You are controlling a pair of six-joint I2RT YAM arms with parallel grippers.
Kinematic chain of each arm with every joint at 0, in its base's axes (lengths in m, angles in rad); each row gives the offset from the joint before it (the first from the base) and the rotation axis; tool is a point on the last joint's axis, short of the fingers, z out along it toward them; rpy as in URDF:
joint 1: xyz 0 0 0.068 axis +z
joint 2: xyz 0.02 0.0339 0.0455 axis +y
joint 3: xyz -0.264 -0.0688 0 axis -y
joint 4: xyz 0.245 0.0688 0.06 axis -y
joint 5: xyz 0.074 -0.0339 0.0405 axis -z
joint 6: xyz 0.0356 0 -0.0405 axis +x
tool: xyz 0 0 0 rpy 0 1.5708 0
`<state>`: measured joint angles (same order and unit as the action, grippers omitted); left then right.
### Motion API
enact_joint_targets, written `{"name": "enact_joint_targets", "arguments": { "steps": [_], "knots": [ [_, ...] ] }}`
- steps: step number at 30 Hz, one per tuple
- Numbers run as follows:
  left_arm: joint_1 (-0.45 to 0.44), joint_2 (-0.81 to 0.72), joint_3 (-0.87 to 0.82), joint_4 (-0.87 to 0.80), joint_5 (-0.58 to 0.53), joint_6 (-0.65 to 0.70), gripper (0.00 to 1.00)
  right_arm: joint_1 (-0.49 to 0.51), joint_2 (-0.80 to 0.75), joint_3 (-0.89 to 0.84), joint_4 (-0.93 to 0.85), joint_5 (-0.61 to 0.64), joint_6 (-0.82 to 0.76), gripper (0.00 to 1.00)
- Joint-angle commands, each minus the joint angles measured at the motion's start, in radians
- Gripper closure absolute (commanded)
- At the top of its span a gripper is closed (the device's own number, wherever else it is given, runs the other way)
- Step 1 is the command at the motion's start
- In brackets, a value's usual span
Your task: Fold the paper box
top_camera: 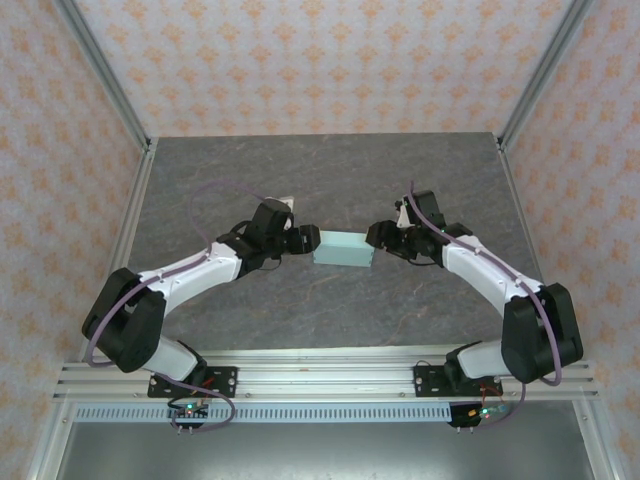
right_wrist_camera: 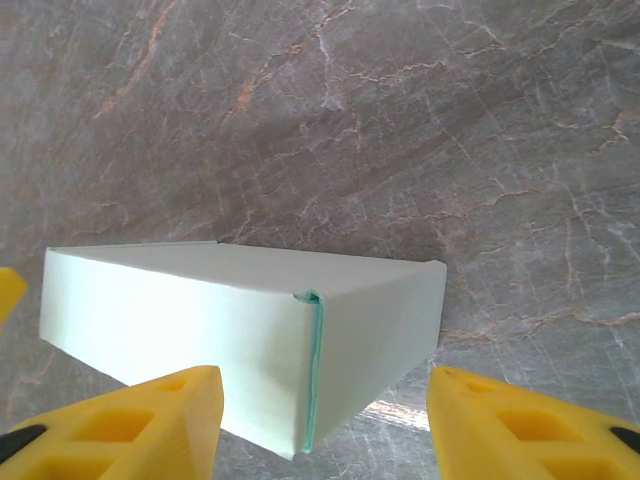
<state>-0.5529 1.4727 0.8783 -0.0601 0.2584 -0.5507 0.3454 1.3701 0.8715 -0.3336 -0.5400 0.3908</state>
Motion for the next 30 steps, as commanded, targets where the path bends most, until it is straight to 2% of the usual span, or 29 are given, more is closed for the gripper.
{"name": "enact_joint_targets", "arguments": {
  "steps": [1,5,12,24,30],
  "knots": [
    [0.015,0.011,-0.001,0.033,0.073,0.011,0.34,-0.004,0.028,0.009,0.019,-0.046,-0.02,0.43],
    [0.035,0.046,0.013,0.041,0.133,0.011,0.35,-0.004,0.05,0.017,0.013,-0.051,-0.035,0.45],
    [0.043,0.095,0.037,0.054,0.199,0.011,0.43,-0.004,0.069,0.025,0.009,-0.072,-0.041,0.49],
    [0.044,0.11,-0.006,0.057,0.213,0.006,0.57,-0.012,0.092,-0.019,-0.027,-0.051,-0.094,0.6],
    [0.043,0.115,-0.061,0.043,0.193,0.005,0.61,-0.036,0.125,-0.052,-0.048,-0.059,-0.128,0.65]
  ]
}}
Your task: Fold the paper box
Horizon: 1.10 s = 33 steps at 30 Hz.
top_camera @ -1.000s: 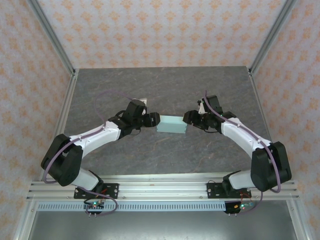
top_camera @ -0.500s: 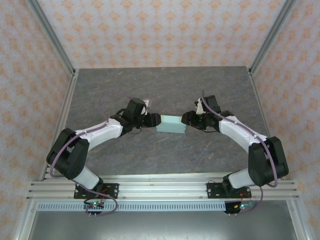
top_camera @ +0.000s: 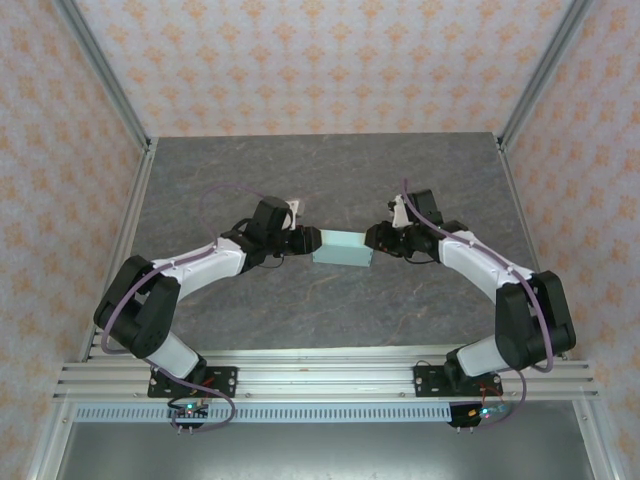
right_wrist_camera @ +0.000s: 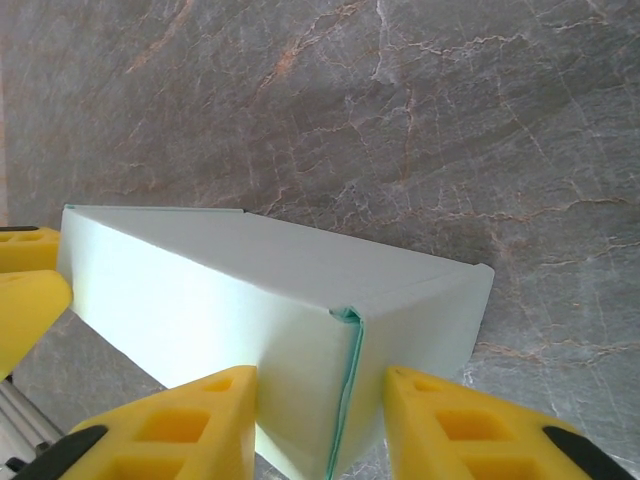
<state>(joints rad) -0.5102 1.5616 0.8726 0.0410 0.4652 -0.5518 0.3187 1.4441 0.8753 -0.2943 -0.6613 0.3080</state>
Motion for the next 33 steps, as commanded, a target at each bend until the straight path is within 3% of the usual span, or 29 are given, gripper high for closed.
{"name": "enact_joint_targets", "arguments": {
  "steps": [1,7,33],
  "knots": [
    [0.0,0.025,-0.074,-0.058,-0.025,0.006,0.61,-0.009,0.057,-0.064,-0.091,0.068,-0.049,0.65],
    [0.0,0.037,-0.108,-0.056,-0.03,0.008,0.63,-0.009,0.085,-0.058,-0.092,0.055,-0.052,0.68],
    [0.029,0.146,0.206,-0.072,-0.033,0.043,0.59,-0.009,0.229,0.237,0.023,-0.072,-0.06,0.68]
  ]
}}
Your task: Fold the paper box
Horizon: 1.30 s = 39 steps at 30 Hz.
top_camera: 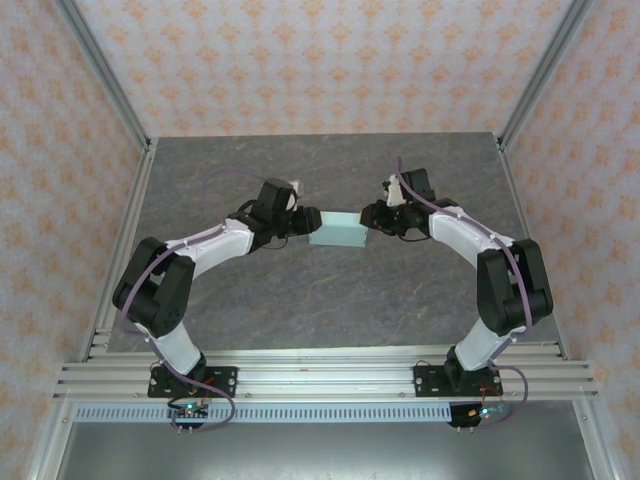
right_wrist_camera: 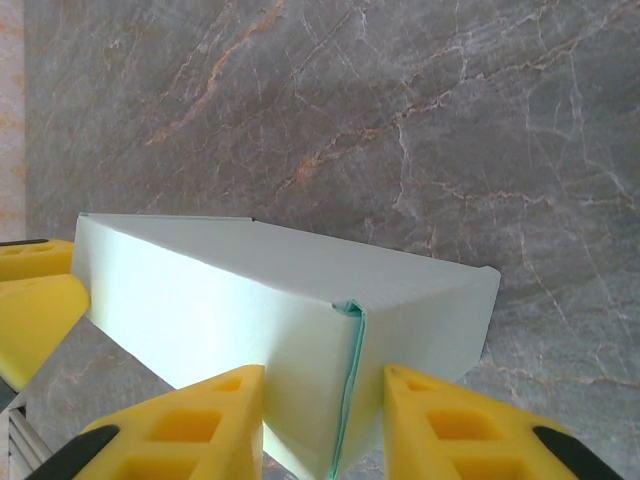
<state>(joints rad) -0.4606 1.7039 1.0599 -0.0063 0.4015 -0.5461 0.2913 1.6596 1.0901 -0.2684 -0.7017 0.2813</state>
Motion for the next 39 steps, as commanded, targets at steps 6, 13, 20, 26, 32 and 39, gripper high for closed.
{"name": "enact_joint_targets", "arguments": {
  "steps": [6,13,20,26,32,39],
  "knots": [
    [-0.022,-0.043,-0.064,0.013,0.041,0.043,0.59,0.018,-0.044,-0.032,0.033,-0.045,-0.089,0.7],
    [-0.031,-0.071,-0.144,0.074,0.057,0.017,0.59,0.025,-0.091,-0.11,0.071,-0.057,-0.102,0.7],
    [-0.044,-0.085,-0.155,0.079,0.045,0.017,0.58,0.035,-0.119,-0.143,0.083,-0.039,-0.1,0.7],
    [-0.059,-0.103,-0.16,0.045,0.04,0.021,0.58,0.043,-0.147,-0.177,0.087,-0.006,-0.113,0.7],
    [-0.066,-0.112,-0.176,0.037,0.03,0.02,0.58,0.061,-0.15,-0.191,0.08,0.025,-0.122,0.7],
    [-0.069,-0.11,-0.196,0.018,0.01,0.022,0.58,0.078,-0.145,-0.217,0.071,0.065,-0.125,0.7]
  ]
}}
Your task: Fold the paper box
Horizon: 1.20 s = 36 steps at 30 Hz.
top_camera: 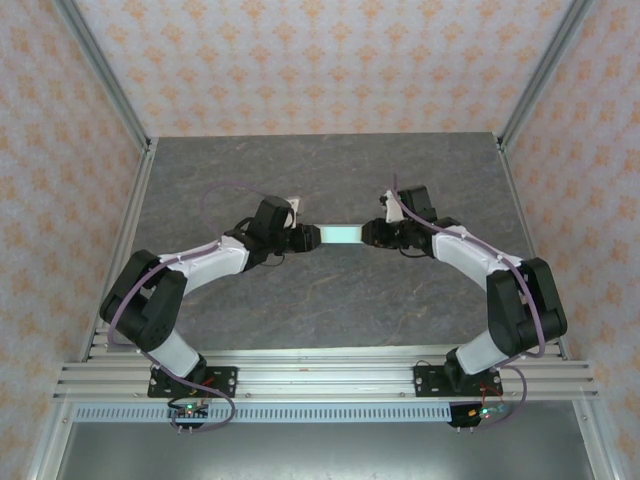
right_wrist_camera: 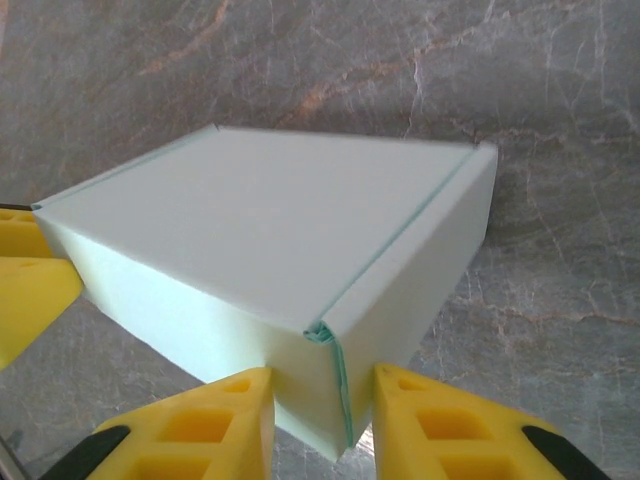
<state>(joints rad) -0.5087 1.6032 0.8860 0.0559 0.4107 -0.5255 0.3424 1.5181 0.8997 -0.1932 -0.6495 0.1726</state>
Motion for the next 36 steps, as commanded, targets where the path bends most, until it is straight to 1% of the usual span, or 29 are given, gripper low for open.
{"name": "enact_joint_targets", "arguments": {
  "steps": [1,5,7,10,13,15,17,18,21,24,27,30,33,36],
  "knots": [
    [-0.021,-0.01,-0.022,-0.054,-0.004,0.002,0.58,0.029,-0.004,-0.033,-0.009,0.024,-0.018,0.7],
    [-0.021,-0.01,-0.024,-0.076,-0.02,0.009,0.56,0.03,-0.008,-0.05,-0.033,0.053,-0.021,0.69],
    [-0.021,-0.023,-0.022,-0.103,-0.033,0.024,0.55,0.03,-0.016,-0.029,-0.099,0.073,-0.029,0.68],
    [-0.021,-0.065,-0.03,-0.153,-0.05,0.051,0.49,0.03,-0.061,0.001,-0.214,0.147,-0.048,0.65],
    [-0.02,-0.12,-0.045,-0.215,-0.088,0.092,0.45,0.03,-0.124,0.014,-0.313,0.231,-0.055,0.59],
    [-0.01,-0.149,-0.064,-0.214,-0.113,0.093,0.44,0.03,-0.161,0.007,-0.326,0.278,-0.034,0.55],
    [0.002,-0.147,-0.069,-0.186,-0.103,0.082,0.43,0.03,-0.175,-0.017,-0.256,0.278,0.014,0.52],
    [0.005,-0.129,-0.058,-0.173,-0.091,0.077,0.42,0.03,-0.167,-0.032,-0.193,0.261,0.059,0.5],
    [0.016,-0.037,0.006,-0.146,-0.037,0.063,0.42,0.03,-0.085,-0.023,-0.051,0.17,0.156,0.49],
    [0.022,0.037,0.056,-0.118,-0.001,0.045,0.43,0.028,0.004,0.017,-0.026,0.181,0.167,0.48],
    [0.024,0.082,0.093,-0.111,-0.003,0.042,0.43,0.028,0.067,0.029,0.0,0.157,0.18,0.49],
    [0.025,0.12,0.117,-0.103,0.015,0.034,0.45,0.029,0.104,0.01,0.071,0.112,0.213,0.5],
    [0.025,0.137,0.118,-0.092,0.019,0.032,0.48,0.03,0.126,-0.01,0.134,0.081,0.243,0.54],
    [0.025,0.147,0.113,-0.089,0.019,0.031,0.49,0.031,0.149,-0.015,0.159,0.063,0.253,0.59]
  ]
}}
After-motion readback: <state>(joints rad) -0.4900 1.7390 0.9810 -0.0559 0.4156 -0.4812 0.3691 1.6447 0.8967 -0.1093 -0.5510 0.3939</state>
